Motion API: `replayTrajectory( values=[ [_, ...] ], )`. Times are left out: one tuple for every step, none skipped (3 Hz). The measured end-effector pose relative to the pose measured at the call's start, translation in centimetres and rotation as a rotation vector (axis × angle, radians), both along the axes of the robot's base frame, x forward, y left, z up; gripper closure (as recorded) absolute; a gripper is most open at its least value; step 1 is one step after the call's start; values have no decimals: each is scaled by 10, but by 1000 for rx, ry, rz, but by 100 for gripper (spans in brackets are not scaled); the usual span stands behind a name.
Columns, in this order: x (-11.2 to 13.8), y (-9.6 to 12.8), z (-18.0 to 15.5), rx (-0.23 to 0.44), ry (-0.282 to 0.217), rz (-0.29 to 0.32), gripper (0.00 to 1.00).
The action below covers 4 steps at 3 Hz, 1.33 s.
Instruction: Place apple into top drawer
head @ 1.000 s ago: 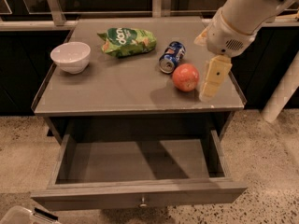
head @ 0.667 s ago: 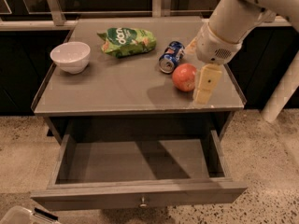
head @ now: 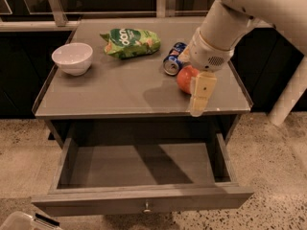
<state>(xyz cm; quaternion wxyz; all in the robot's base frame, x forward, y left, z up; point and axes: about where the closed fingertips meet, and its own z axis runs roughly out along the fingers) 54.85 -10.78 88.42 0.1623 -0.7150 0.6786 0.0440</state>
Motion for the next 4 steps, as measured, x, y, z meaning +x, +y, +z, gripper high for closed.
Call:
replayTrajectory(
  values=[
    [24, -18, 1, -4, 5, -38, 0],
    [65, -47, 1, 7, 14, -86, 0],
    [84, -55, 24, 31, -47, -112, 0],
    [84, -54, 24, 31, -47, -111, 0]
  ],
)
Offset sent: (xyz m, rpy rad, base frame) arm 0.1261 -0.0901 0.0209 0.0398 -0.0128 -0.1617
